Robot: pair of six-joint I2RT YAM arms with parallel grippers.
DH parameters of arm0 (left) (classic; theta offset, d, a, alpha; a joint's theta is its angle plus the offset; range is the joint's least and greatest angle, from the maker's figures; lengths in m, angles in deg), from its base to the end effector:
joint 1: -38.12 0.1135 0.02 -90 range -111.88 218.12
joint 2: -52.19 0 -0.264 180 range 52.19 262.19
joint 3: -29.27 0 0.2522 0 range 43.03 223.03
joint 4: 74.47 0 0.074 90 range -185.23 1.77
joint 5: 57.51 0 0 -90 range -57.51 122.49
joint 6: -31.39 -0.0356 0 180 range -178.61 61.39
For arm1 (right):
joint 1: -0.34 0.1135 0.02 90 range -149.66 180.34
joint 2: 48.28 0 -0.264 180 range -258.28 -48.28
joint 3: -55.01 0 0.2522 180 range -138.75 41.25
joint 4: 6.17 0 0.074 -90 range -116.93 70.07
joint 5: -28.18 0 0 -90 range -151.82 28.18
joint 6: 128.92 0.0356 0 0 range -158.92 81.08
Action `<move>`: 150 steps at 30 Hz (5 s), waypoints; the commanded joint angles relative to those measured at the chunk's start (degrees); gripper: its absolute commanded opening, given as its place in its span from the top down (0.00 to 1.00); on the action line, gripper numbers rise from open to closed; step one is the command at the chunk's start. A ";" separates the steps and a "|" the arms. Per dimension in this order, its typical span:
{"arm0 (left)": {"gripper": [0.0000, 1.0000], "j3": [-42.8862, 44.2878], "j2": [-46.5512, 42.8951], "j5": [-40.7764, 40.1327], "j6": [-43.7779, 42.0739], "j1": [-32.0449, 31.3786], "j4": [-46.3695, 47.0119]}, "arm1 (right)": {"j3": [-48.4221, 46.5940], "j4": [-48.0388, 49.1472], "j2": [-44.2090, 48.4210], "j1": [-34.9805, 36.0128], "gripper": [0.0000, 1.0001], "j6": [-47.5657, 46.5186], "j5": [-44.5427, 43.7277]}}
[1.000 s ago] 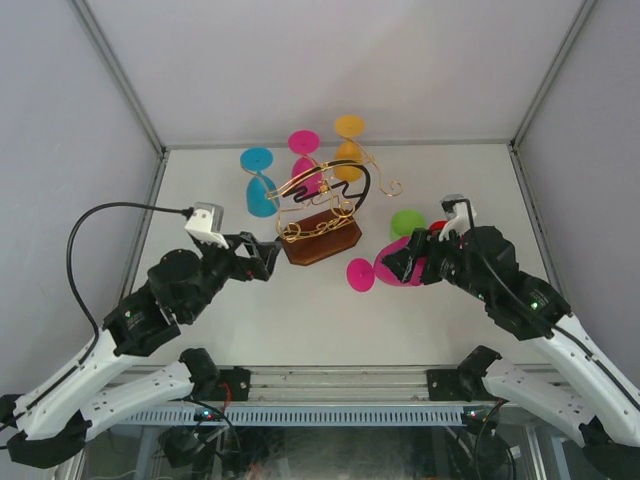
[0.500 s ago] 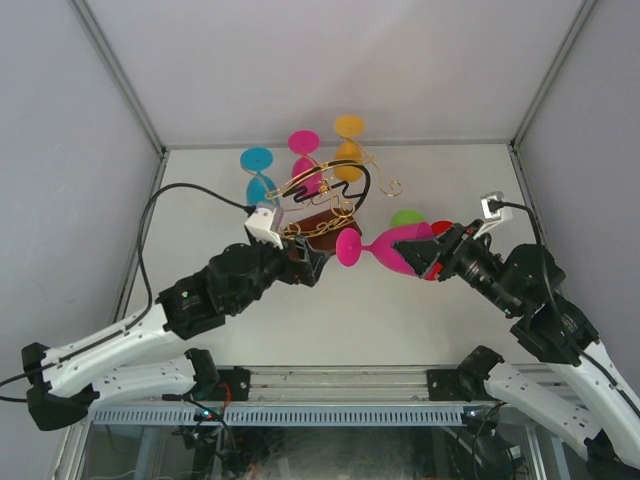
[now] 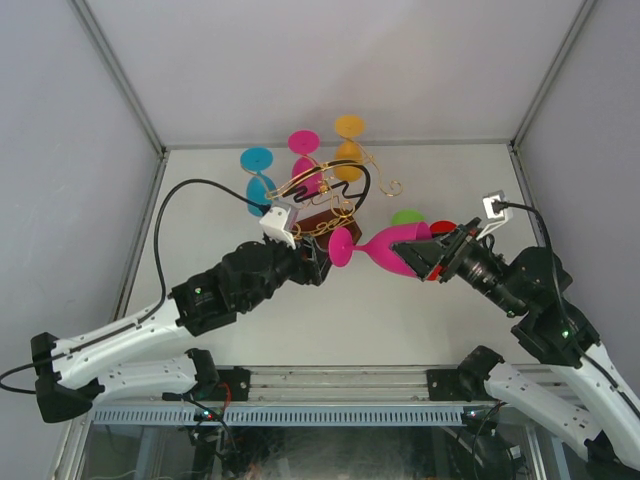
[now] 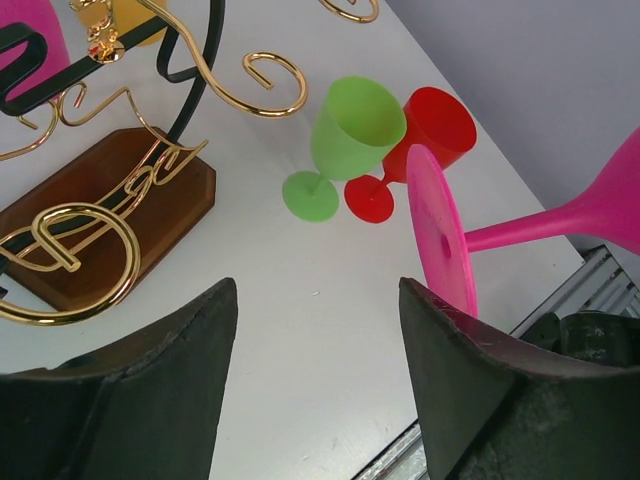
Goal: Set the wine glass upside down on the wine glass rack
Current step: Turn the wine glass upside down at the wine rack.
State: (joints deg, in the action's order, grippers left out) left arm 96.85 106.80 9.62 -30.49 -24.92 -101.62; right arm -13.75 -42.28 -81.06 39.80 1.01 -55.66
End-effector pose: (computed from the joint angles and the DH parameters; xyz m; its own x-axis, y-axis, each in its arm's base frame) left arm 0.1105 -0.1866 0.3592 -0.4045 -0.1626 -0.9000 0.5213 0.7675 -0.3730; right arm 0.0837 0.0738 0.4044 -0.4601 0.4478 -0.7667 -0.5469 0.5373 0.6420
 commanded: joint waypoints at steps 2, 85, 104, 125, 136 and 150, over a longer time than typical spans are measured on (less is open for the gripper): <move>0.28 1.27 -3.20 -5.27 2.76 -0.73 1.30 | -0.02 0.92 1.34 0.26 0.38 -0.89 -4.41; 1.00 5.41 -8.27 -5.55 -38.58 -2.37 -20.28 | 12.41 28.87 0.52 0.79 0.00 -43.63 -1.85; 1.00 6.29 -12.31 2.42 -50.94 -2.49 -23.75 | 4.04 18.02 -13.37 16.17 0.12 -72.96 17.40; 1.00 10.28 -8.34 13.41 -54.82 -7.29 -22.80 | -1.16 17.41 -25.01 14.27 0.44 -72.54 29.04; 1.00 11.51 -7.94 15.70 -55.54 -9.24 -22.30 | -1.17 16.28 -26.71 14.09 0.64 -72.86 30.43; 0.64 10.35 -8.09 11.96 -53.46 -9.46 -20.30 | -1.22 14.45 -25.86 14.99 1.00 -75.36 28.07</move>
State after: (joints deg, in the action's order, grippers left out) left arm 105.09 99.13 22.38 -85.13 -34.12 -125.42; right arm -13.36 -28.95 -107.98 54.54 -72.76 -26.57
